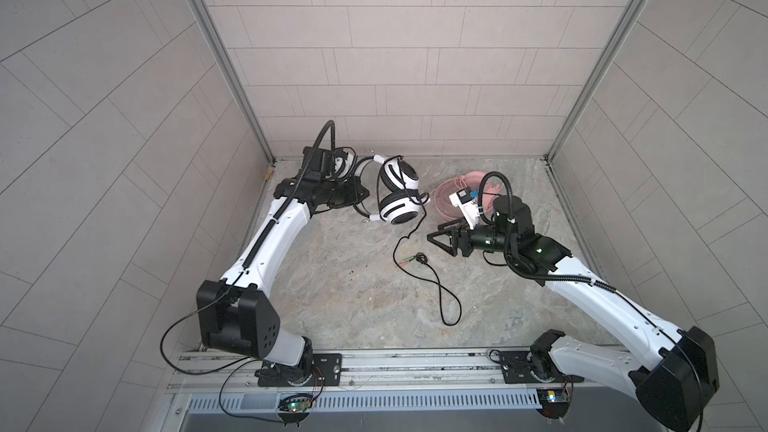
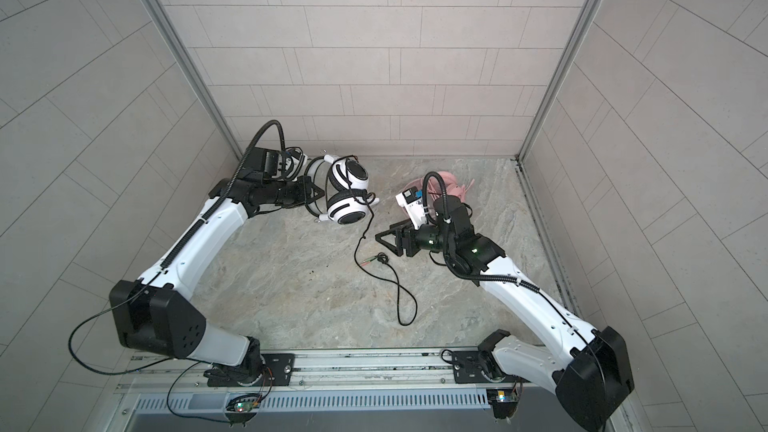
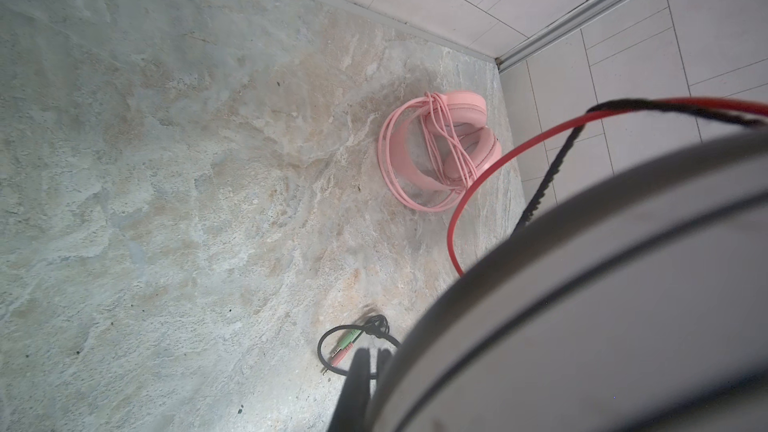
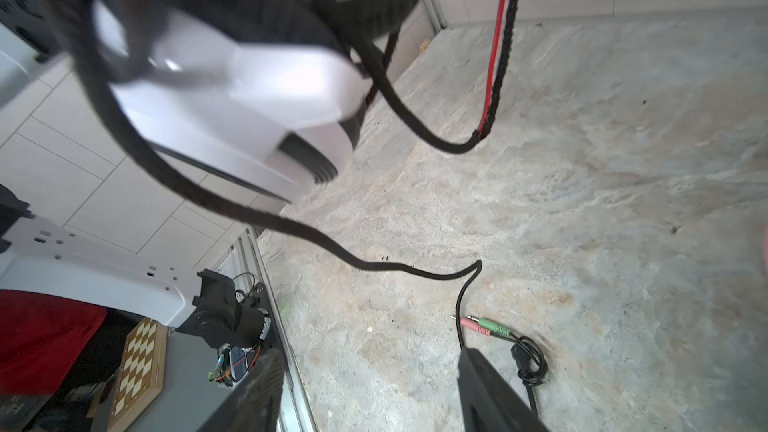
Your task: Wrap the headphones
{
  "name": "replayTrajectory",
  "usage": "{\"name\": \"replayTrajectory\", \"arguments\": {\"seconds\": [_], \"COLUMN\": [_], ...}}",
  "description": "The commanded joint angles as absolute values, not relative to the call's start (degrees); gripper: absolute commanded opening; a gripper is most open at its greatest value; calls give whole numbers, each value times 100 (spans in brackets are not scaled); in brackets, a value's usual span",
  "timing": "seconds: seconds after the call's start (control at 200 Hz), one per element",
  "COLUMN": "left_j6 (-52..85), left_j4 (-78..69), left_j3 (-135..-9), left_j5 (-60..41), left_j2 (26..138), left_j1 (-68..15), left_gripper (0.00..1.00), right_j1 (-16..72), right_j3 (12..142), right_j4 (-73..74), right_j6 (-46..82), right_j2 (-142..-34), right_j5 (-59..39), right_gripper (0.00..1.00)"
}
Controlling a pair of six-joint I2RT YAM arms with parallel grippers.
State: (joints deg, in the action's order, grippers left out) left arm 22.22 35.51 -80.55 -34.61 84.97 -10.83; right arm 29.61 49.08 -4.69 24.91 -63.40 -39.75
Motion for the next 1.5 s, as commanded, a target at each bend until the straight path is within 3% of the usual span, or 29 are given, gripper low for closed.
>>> {"name": "replayTrajectory", "arguments": {"seconds": [0.0,0.155,0.275,0.375,0.455,0.595,0.651,0.931,1.121,1.281,1.496], "left_j6": [2388,2367,2287,2298,2268,2221,2178,1999,2296,3058,4091], "left_j4": [3445,3499,3638,3625,3660,3680,3731,3904,3745,3394,2454], "left_j3": [-8322,-8209,-8236,-8215,-8248,-8262,-8254,-8091,-8342,-8602,-8776], "left_j5": [-3676,-3647,-3617,-3628,-3586,-3653,-3665,-3797,-4004,-3011,-1262], "left_j2": [8442,8332,8373,8351,8364,8439,8470,8448,8435,8436,8871], "left_j1": [-1069,-1070,-1071,-1066,-1062,-1051,-1043,-854,-669,-434,-378], "left_gripper": [0,0,0,0,0,0,0,0,0,0,0], "right_j1": [3144,3236,3334,3384,3378,3379,3341,2374,2005,2338,3452], "right_j3": [4926,5110,5325,5396,5396,5403,5449,5846,6386,6207,6303], "right_j4": [347,906,1135,1180,1183,1128,971,231,-1353,-2205,-3326], "right_j6": [2516,2596,2667,2678,2716,2720,2641,2790,2203,1664,1014], "right_j2": [-6455,-6800,-7015,-7073,-7053,-6893,-6743,-6013,-6627,-6812,-6669], "right_j5": [-3676,-3479,-3551,-3522,-3490,-3418,-3333,-3164,-2817,-2624,-2003], "right_gripper": [69,69,62,46,42,7,0,0,0,0,0]}}
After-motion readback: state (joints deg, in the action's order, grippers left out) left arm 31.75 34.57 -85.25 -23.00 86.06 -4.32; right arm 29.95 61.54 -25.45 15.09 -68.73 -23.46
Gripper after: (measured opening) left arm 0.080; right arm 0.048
